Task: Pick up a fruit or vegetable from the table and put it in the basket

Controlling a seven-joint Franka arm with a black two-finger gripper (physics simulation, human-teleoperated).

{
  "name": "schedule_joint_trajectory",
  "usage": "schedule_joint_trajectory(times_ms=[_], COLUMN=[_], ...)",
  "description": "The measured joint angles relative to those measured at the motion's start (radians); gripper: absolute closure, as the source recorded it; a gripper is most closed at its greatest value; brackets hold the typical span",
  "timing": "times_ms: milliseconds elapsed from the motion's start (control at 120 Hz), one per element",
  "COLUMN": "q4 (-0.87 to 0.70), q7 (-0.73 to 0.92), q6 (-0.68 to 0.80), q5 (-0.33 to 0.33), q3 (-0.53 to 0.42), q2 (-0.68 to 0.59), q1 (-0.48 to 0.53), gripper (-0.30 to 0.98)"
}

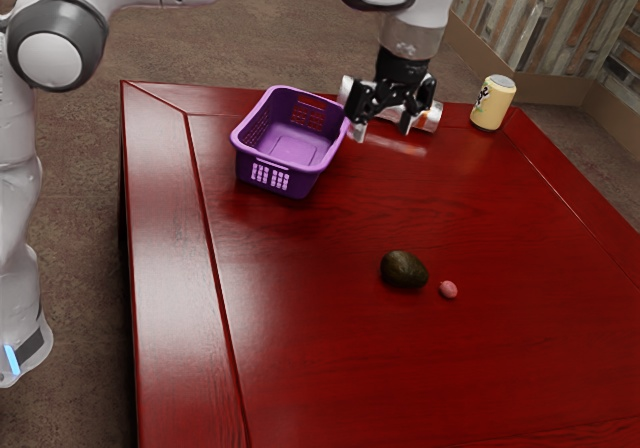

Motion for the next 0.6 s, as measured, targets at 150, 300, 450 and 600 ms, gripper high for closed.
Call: schedule_joint_trajectory(times_ms=[150, 300, 450, 600], q4=[0.026, 0.098, 0.103, 0.101], q7=[-0.037, 0.008, 0.048, 0.093], q6=[0.006, 0.018, 0.044, 0.075], q5=[0.005, -0.036, -0.073, -0.205], q3=[-0.009, -0.008, -0.010, -0.016], q2=[-0.007, 0.030, 0.081, 0.109], q1=[-0.028, -0.024, 0.001, -0.006], gripper=[0.00, 0.00, 0.00, 0.00])
